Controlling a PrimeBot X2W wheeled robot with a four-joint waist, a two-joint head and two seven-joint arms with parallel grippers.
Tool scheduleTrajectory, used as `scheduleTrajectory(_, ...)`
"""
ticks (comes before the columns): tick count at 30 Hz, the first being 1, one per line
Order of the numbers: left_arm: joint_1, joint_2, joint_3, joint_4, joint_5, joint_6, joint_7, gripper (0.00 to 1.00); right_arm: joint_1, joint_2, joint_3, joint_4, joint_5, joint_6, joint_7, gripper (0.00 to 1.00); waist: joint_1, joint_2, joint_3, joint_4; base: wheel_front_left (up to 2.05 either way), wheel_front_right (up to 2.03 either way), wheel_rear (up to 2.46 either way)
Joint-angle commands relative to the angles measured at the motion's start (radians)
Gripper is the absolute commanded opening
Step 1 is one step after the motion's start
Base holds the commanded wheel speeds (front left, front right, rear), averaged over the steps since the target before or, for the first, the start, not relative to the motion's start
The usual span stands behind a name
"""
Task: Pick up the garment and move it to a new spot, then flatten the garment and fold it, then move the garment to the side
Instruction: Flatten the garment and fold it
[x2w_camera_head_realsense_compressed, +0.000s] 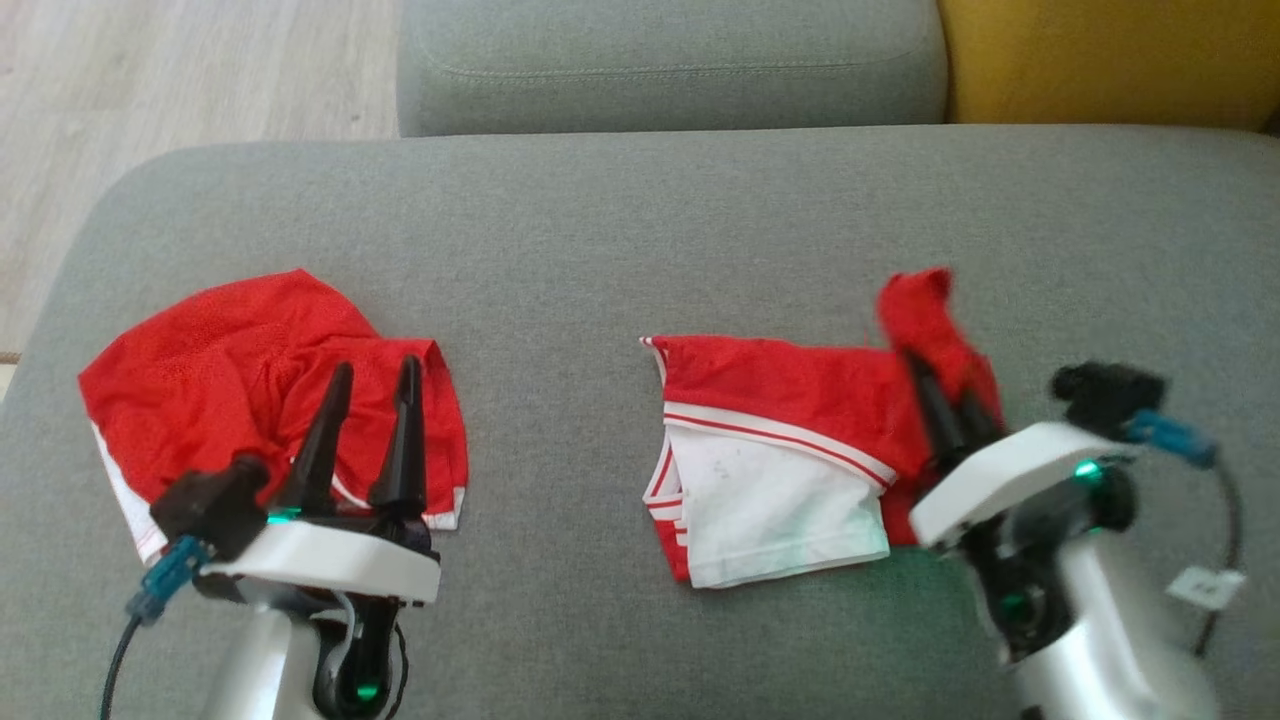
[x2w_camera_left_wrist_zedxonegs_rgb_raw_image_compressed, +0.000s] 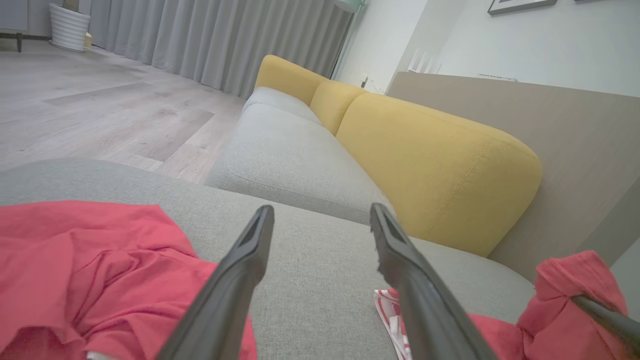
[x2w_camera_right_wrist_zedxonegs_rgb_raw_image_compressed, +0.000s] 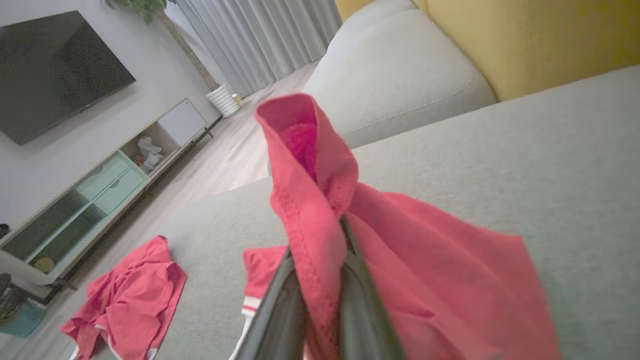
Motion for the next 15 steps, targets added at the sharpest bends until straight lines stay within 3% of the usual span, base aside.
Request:
scheduleTrajectory(1, -0.028, 0.003, 0.032, -0.024, -0.008, -0.006, -0.005, 1.0, -0.045, -0.005, 0.066, -0.009, 0.026, -0.001, -0.036, 0.0, 0.0, 0.0, 0.005, 0.005, 0.0, 0.0, 0.0)
scheduleTrajectory(7, -0.043, 0.003, 0.014, -0.022, -0.018, -0.006, -0.005, 1.0, -0.098, -0.005, 0.212, 0.12, 0.075, -0.001, -0.128, 0.0, 0.0, 0.0, 0.032, 0.03, 0.0, 0.0, 0.0)
scheduleTrajectory(14, -0.06, 0.003, -0.003, -0.008, -0.026, -0.006, -0.005, 1.0, -0.163, -0.005, 0.301, 0.279, 0.123, -0.001, -0.209, 0.0, 0.0, 0.0, 0.062, 0.064, 0.0, 0.0, 0.0)
scheduleTrajectory(15, -0.062, 0.003, -0.005, -0.004, -0.026, -0.006, -0.005, 1.0, -0.171, -0.005, 0.314, 0.302, 0.128, -0.001, -0.214, 0.71, 0.0, 0.0, 0.064, 0.067, 0.0, 0.0, 0.0)
